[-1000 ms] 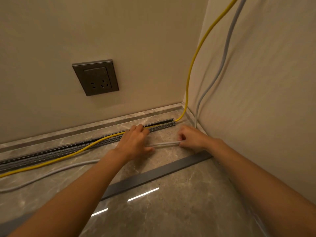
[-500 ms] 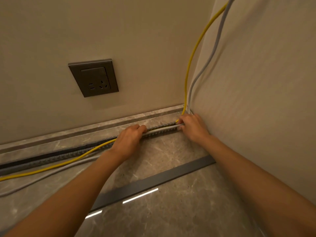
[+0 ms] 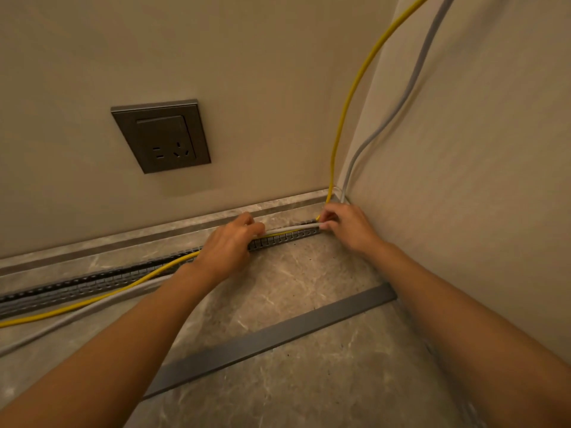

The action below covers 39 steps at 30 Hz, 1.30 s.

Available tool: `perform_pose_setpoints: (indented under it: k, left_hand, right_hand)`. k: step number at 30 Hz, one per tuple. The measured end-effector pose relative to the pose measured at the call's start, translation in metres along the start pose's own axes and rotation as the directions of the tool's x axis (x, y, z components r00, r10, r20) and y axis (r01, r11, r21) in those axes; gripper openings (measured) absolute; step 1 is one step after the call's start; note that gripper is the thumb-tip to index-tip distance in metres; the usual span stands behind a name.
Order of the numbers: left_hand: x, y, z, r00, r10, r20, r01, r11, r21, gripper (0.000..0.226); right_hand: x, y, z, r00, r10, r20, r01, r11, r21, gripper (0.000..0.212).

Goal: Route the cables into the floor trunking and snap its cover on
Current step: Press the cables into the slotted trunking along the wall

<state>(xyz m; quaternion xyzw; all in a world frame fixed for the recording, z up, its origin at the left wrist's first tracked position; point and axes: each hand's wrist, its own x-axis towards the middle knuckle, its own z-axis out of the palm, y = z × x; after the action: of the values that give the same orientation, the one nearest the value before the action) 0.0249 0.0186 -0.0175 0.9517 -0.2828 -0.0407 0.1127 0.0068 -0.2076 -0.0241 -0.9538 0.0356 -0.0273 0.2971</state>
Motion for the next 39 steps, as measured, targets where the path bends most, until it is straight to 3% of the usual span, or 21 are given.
perform_pose_setpoints:
  k: [14, 18, 22, 26, 31, 39]
  left_hand:
    - [0.005, 0.005, 0.003, 0.997, -0.077, -0.028, 0.077, 0.997, -0.007, 0.038]
    - [0.009, 0.006, 0.001, 0.997, 0.018, -0.079, -0.012, 0.997, 0.074, 0.027]
    - [0.014, 0.012, 0.001, 0.999, 0.034, -0.011, -0.031, 0.983, 0.18, 0.027]
    - [0.013, 0.017, 0.002, 1.0, 0.01, 0.026, -0.016, 0.97, 0.243, 0.027]
    - [0.01, 0.023, 0.004, 0.997, -0.022, 0.076, -0.002, 0.952, 0.306, 0.027]
    - [-0.003, 0.015, 0.0, 0.996, 0.011, 0.092, -0.019, 0.996, 0.093, 0.034]
  right_hand:
    - [0.006, -0.007, 0.003, 0.999, 0.02, 0.05, -0.016, 0.996, -0.086, 0.006]
    - [0.009, -0.007, 0.004, 0.998, 0.045, -0.042, -0.051, 0.984, -0.169, 0.013]
    - [0.012, -0.004, 0.008, 1.0, 0.019, 0.007, -0.016, 0.967, -0.256, 0.013]
    - [0.013, -0.002, 0.009, 0.996, 0.072, -0.058, -0.082, 0.976, -0.202, 0.009]
    - [0.012, -0.01, 0.009, 0.993, 0.094, -0.076, -0.113, 0.939, -0.326, 0.018]
    - [-0.01, -0.035, 0.005, 0.989, 0.133, -0.059, -0.145, 0.892, -0.428, 0.022]
